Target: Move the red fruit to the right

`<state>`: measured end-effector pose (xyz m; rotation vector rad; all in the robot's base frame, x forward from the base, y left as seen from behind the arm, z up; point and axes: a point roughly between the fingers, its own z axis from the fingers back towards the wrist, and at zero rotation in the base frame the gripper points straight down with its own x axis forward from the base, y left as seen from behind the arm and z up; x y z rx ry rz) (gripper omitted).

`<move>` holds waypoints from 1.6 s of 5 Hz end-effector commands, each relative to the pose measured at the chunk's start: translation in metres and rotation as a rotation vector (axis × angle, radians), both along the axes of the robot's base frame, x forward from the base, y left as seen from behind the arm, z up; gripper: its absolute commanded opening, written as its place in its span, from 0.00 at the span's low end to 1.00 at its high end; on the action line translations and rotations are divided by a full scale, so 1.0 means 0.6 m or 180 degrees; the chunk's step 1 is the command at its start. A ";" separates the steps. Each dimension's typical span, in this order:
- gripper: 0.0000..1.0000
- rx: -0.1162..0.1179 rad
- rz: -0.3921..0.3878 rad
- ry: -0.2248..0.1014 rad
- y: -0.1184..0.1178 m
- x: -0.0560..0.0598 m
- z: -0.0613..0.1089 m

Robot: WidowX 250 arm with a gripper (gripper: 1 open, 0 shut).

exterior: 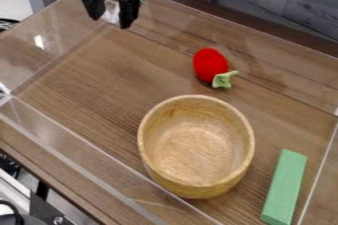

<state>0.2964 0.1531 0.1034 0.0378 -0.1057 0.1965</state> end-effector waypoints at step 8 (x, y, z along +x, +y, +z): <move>0.00 -0.0070 0.0354 -0.0186 -0.006 0.060 0.018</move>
